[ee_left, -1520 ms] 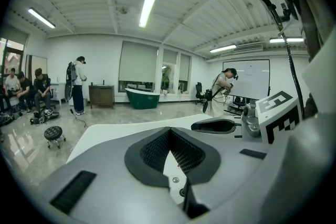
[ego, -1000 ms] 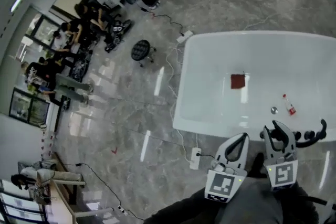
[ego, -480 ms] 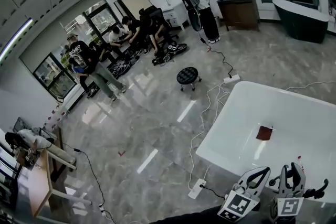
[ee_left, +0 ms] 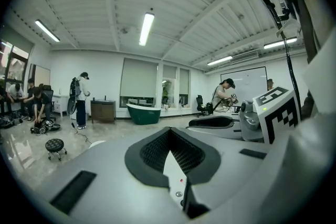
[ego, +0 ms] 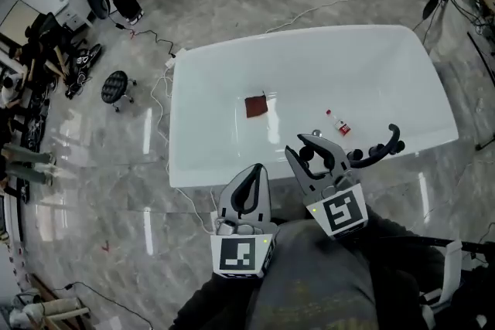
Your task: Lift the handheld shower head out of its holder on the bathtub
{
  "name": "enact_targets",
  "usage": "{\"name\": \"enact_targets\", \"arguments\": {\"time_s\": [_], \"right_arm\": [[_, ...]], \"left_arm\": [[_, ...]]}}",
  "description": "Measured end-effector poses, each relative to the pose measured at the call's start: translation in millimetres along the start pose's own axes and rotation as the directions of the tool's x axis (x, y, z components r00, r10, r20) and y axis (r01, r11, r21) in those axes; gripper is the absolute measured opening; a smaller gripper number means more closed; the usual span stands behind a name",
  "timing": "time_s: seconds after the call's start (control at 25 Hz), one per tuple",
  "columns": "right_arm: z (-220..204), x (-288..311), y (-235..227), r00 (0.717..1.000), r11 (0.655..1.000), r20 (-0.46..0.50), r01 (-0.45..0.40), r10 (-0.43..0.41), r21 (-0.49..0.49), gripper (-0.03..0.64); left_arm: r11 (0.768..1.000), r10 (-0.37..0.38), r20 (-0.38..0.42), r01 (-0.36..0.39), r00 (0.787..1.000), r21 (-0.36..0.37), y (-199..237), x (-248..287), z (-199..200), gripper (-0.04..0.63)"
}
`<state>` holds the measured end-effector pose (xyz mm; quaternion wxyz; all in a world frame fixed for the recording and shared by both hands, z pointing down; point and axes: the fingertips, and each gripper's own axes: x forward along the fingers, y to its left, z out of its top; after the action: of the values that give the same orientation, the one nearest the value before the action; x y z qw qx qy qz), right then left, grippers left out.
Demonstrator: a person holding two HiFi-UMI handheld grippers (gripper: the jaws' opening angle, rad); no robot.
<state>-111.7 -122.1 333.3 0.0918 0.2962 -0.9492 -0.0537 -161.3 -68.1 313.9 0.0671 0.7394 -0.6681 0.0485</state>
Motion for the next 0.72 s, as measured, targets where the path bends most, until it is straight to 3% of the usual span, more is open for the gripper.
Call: {"name": "enact_targets", "arguments": {"time_s": [0.72], "right_arm": [[6.2, -17.8, -1.4, 0.999, 0.999, 0.001, 0.040, -0.040, -0.007, 0.115]], "left_arm": [[0.999, -0.045, -0.011, 0.045, 0.999, -0.004, -14.4, -5.8, 2.0, 0.002]]}}
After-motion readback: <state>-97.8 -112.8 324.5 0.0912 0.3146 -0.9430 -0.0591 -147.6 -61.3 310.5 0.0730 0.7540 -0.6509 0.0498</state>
